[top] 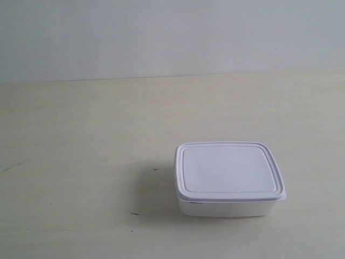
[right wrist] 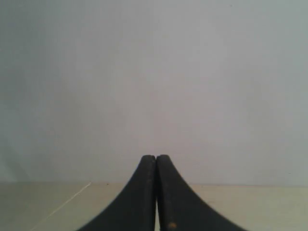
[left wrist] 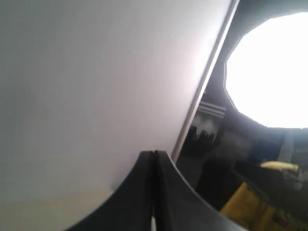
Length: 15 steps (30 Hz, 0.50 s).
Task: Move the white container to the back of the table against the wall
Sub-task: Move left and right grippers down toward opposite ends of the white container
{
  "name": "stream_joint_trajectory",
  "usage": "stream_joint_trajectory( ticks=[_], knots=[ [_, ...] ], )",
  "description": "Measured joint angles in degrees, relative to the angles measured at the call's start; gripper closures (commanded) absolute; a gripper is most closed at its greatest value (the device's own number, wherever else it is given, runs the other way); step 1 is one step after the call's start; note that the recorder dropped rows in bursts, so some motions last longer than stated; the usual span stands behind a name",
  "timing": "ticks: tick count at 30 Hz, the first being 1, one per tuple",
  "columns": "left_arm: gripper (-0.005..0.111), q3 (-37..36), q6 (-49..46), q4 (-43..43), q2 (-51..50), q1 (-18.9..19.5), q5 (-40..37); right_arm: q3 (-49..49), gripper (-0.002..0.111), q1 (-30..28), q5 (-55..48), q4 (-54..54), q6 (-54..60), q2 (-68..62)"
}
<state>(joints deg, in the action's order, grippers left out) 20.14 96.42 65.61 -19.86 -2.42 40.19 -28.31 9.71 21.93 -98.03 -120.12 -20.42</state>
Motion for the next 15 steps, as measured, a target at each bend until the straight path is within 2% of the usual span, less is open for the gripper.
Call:
stream_joint_trajectory(
  ticks=[7, 15],
  knots=[
    [0.107, 3.6, 4.5, 11.2, -12.0, -9.7, -3.8, -0.4, 0.108, 4.3, 0.5, -1.4, 1.2, -6.7],
    [0.107, 4.8, 6.0, 16.6, -22.2, -19.3, -11.4, -0.4, 0.108, 4.8, -1.0, -1.7, -1.1, -16.7]
  ],
)
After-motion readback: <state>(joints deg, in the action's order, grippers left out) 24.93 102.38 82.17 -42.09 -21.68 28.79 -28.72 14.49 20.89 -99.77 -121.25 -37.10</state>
